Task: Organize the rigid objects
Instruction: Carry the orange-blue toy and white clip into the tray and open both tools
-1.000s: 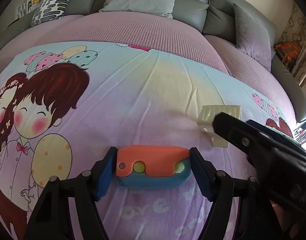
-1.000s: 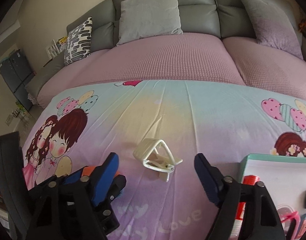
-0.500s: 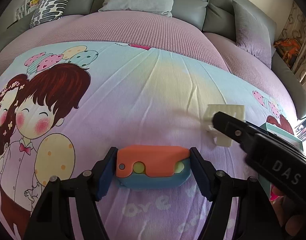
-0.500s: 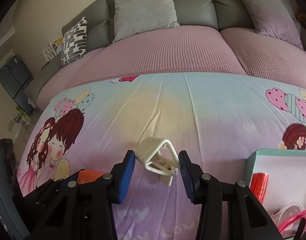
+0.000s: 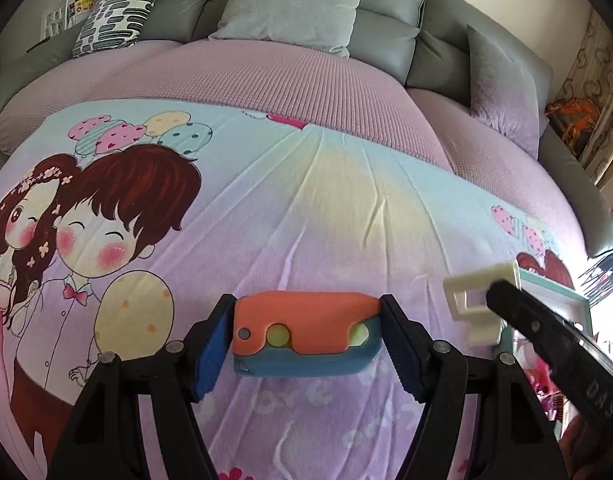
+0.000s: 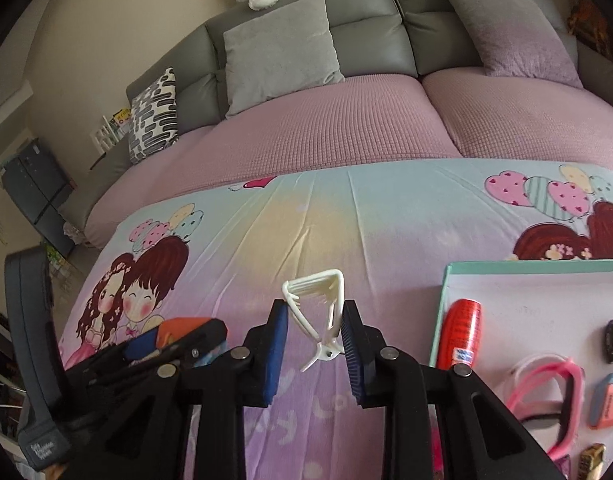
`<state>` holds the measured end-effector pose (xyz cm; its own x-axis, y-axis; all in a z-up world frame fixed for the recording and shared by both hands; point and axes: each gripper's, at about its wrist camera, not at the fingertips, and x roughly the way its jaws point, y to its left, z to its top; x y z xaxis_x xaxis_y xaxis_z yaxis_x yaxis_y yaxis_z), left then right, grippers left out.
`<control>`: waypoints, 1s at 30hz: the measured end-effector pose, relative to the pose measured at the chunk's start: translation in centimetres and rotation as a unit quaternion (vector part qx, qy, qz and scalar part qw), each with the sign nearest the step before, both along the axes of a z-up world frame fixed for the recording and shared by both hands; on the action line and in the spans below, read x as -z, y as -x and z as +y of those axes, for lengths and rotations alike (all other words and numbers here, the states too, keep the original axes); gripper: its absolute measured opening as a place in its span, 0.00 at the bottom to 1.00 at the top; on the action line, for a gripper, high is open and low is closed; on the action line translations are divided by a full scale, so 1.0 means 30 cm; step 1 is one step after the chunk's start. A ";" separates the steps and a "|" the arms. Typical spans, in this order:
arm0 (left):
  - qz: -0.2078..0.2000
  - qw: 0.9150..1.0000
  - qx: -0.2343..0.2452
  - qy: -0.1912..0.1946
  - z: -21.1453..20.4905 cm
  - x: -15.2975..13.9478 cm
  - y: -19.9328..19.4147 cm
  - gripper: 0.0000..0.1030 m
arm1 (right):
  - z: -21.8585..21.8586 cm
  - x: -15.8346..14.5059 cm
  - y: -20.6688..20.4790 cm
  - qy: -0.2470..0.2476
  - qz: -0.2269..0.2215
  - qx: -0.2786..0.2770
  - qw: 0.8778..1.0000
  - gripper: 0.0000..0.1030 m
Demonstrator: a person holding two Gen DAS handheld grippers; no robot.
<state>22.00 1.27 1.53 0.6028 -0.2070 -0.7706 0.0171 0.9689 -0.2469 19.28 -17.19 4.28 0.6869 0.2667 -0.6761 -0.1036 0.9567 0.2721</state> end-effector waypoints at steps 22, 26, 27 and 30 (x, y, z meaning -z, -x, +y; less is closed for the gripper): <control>-0.105 0.990 0.096 0.000 -0.230 -0.268 0.278 0.70 | -0.342 -0.145 0.463 0.014 -0.056 0.141 0.988 0.28; -0.114 0.987 0.117 -0.004 -0.289 -0.290 0.307 0.70 | -0.432 -0.145 0.509 0.009 -0.058 0.171 0.984 0.28; -0.113 0.986 0.125 -0.004 -0.311 -0.289 0.312 0.70 | -0.456 -0.143 0.517 0.009 -0.058 0.180 0.982 0.28; -0.107 0.984 0.143 -0.011 -0.369 -0.275 0.317 0.70 | -0.495 -0.132 0.528 0.010 -0.055 0.198 0.979 0.28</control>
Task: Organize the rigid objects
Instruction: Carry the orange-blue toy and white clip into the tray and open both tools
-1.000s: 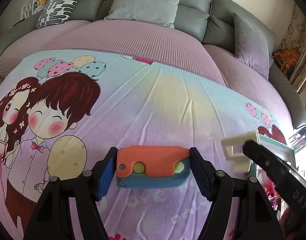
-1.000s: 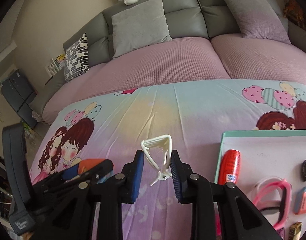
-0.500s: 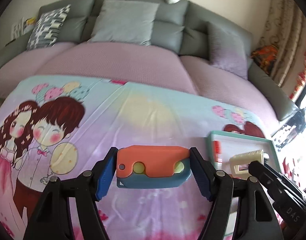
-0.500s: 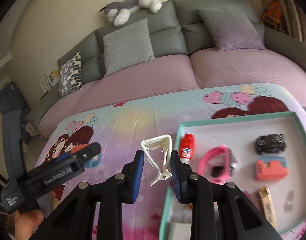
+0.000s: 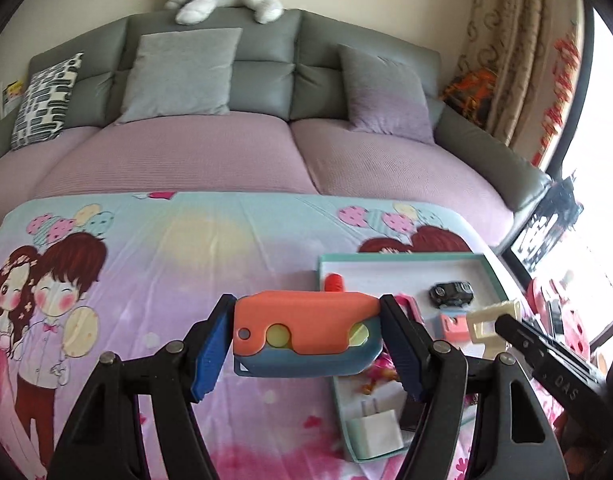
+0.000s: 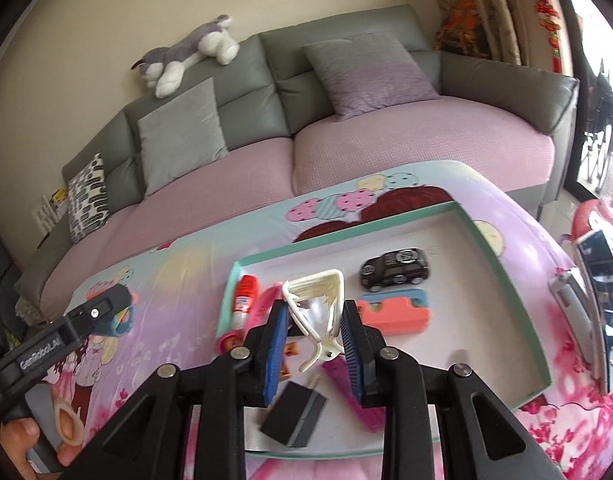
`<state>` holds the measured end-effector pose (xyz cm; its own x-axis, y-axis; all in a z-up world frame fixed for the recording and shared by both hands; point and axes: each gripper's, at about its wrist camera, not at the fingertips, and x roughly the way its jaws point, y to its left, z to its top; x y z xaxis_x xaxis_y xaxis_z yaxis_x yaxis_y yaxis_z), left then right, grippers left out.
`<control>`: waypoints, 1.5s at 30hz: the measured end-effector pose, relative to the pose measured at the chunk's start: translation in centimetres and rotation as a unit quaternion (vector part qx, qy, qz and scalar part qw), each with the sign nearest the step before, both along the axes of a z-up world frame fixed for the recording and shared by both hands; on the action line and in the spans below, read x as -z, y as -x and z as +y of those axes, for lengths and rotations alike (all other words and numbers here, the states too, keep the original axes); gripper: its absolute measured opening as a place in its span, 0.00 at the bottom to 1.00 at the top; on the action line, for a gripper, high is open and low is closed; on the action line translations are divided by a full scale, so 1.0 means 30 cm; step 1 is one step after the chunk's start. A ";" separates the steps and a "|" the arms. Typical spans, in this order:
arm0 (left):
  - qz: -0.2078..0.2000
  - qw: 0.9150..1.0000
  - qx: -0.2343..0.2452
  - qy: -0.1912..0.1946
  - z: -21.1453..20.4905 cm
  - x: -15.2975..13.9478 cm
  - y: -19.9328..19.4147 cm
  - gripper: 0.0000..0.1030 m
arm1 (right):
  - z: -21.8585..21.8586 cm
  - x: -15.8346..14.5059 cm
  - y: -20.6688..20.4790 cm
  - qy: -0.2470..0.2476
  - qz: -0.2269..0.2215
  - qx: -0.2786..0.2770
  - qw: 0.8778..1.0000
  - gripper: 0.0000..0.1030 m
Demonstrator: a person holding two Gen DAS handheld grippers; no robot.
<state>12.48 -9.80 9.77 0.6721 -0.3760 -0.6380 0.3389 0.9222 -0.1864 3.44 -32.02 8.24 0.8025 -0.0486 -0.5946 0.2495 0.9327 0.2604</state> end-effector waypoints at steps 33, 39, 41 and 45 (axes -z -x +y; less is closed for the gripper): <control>0.076 0.992 0.088 -0.055 -0.267 0.209 0.029 0.70 | -0.078 0.128 -0.011 0.004 0.051 0.026 0.998 0.28; 0.093 0.991 0.088 -0.047 -0.257 0.234 0.044 0.71 | -0.070 0.134 -0.015 0.005 0.054 0.023 0.998 0.29; 0.087 0.992 0.083 -0.048 -0.248 0.228 0.056 0.71 | -0.067 0.132 -0.014 0.006 0.056 0.022 0.998 0.29; 0.074 0.994 0.063 -0.050 -0.207 0.202 0.081 0.71 | -0.059 0.125 -0.008 0.008 0.055 0.016 0.998 0.29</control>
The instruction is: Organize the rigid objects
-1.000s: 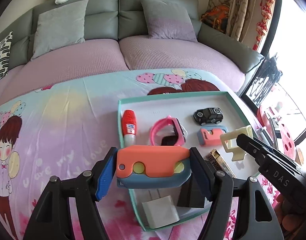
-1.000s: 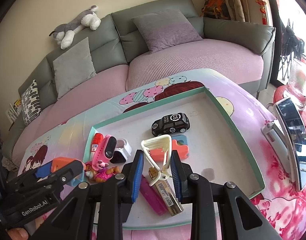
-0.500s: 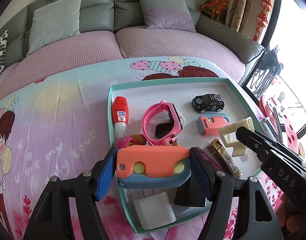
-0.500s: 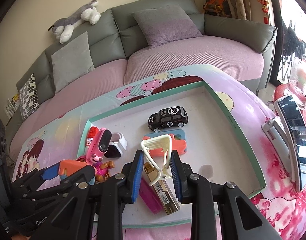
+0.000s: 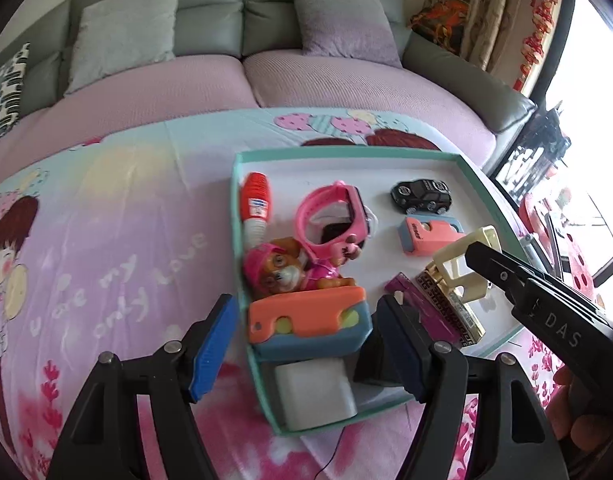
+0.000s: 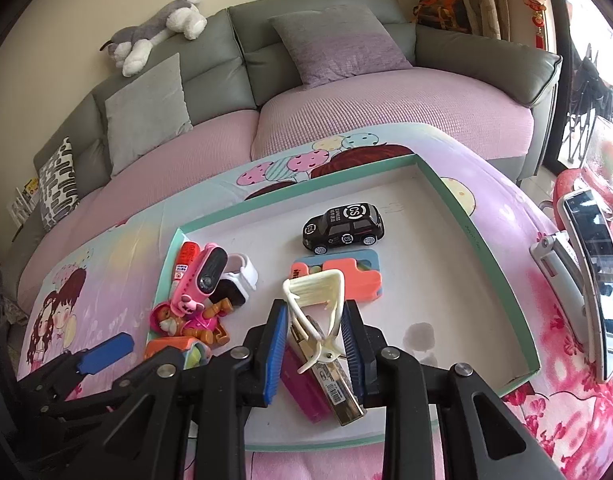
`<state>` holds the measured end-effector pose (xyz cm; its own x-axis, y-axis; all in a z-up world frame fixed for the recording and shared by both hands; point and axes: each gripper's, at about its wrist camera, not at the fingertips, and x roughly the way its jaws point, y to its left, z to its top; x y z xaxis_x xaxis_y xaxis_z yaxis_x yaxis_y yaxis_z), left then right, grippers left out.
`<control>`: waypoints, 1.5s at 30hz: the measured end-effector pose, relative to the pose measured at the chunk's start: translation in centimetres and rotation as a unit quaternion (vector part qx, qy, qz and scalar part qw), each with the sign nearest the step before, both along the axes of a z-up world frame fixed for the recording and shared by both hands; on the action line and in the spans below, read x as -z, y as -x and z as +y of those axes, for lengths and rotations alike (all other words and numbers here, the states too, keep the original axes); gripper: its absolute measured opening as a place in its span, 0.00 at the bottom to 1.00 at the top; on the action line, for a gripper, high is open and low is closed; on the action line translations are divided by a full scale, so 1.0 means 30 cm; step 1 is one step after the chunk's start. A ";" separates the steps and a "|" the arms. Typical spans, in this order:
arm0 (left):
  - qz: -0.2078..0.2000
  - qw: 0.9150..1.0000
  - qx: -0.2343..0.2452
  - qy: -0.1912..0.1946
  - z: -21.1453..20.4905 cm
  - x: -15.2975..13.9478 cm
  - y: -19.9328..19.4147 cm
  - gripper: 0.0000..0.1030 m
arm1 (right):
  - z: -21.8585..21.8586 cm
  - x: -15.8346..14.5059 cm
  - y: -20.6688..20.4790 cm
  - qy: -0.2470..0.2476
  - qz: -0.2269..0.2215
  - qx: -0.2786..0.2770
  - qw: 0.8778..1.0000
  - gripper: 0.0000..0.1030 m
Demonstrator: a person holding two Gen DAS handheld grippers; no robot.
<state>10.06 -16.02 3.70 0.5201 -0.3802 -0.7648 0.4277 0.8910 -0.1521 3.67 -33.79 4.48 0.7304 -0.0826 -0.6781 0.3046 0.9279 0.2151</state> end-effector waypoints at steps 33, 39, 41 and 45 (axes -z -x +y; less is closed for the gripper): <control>-0.043 0.984 -0.172 0.015 0.372 -0.022 0.163 0.97 | 0.122 0.012 0.121 0.041 0.005 -0.022 0.999 1.00; -0.068 0.977 -0.200 0.002 0.395 -0.057 0.216 0.97 | 0.171 0.010 0.152 0.042 0.008 -0.036 0.998 1.00; -0.077 0.977 -0.201 -0.004 0.399 -0.070 0.231 0.97 | 0.190 0.010 0.161 0.045 0.010 -0.042 0.998 1.00; -0.080 0.977 -0.197 -0.016 0.399 -0.081 0.253 0.97 | 0.221 0.011 0.173 0.052 0.015 -0.049 0.997 1.00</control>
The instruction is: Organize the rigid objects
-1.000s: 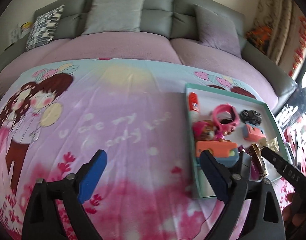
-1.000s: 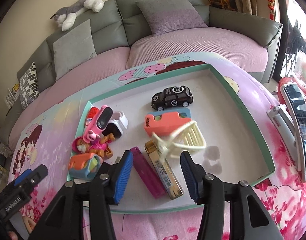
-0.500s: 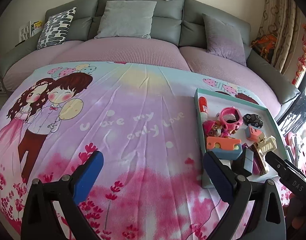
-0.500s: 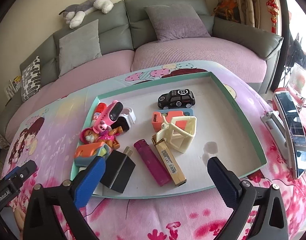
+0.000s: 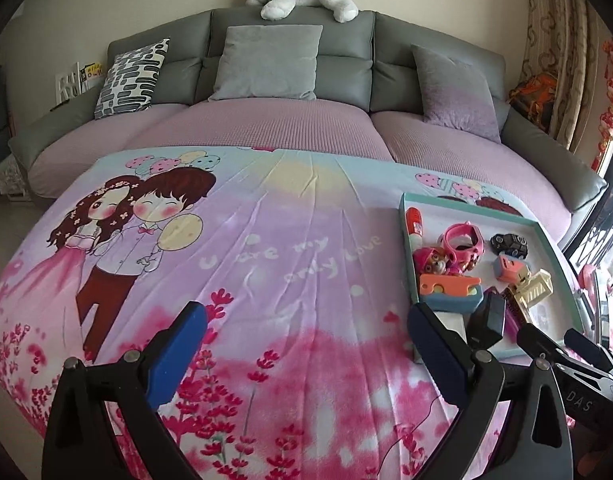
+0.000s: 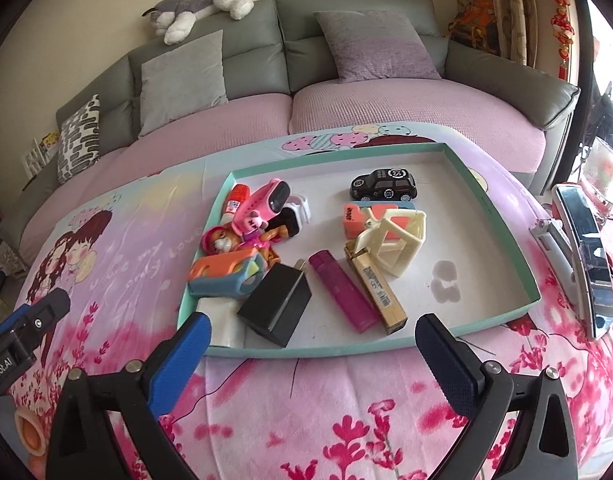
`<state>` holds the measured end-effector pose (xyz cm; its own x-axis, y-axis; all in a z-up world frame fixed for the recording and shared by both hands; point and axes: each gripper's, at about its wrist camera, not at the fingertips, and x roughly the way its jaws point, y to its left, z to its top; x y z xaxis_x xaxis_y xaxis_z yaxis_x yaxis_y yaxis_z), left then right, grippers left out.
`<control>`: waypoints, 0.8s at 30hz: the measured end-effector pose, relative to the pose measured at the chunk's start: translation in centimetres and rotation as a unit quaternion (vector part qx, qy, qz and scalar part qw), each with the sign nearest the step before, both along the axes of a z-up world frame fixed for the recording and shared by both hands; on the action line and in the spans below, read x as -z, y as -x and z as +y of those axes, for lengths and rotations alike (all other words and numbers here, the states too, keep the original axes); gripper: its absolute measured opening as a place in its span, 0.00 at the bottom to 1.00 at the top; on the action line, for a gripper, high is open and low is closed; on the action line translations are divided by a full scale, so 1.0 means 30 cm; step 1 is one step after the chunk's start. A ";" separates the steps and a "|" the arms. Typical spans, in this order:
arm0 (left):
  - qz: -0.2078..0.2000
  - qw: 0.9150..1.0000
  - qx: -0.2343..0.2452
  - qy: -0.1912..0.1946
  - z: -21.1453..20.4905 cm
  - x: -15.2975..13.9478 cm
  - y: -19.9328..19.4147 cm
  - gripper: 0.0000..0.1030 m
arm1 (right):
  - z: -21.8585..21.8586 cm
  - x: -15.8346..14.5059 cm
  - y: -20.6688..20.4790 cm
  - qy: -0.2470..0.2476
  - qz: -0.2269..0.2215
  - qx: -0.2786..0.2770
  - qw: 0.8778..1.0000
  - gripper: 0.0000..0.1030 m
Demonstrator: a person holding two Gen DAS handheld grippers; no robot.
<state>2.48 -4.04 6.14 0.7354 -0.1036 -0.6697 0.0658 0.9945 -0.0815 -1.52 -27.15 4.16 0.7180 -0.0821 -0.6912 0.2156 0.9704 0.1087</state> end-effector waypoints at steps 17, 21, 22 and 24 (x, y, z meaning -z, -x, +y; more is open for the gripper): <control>0.048 0.998 -0.006 -0.041 0.005 0.069 0.027 0.97 | 0.054 0.030 0.021 0.012 0.017 -0.011 1.000 1.00; 0.050 0.998 -0.006 -0.043 0.004 0.077 0.026 0.97 | 0.055 0.036 0.020 0.012 0.019 -0.011 1.000 1.00; 0.051 0.998 -0.005 -0.043 0.003 0.080 0.025 0.97 | 0.055 0.040 0.020 0.012 0.021 -0.010 1.000 1.00; 0.053 0.997 -0.005 -0.047 0.002 0.088 0.024 0.97 | 0.056 0.048 0.020 0.011 0.023 -0.011 1.000 1.00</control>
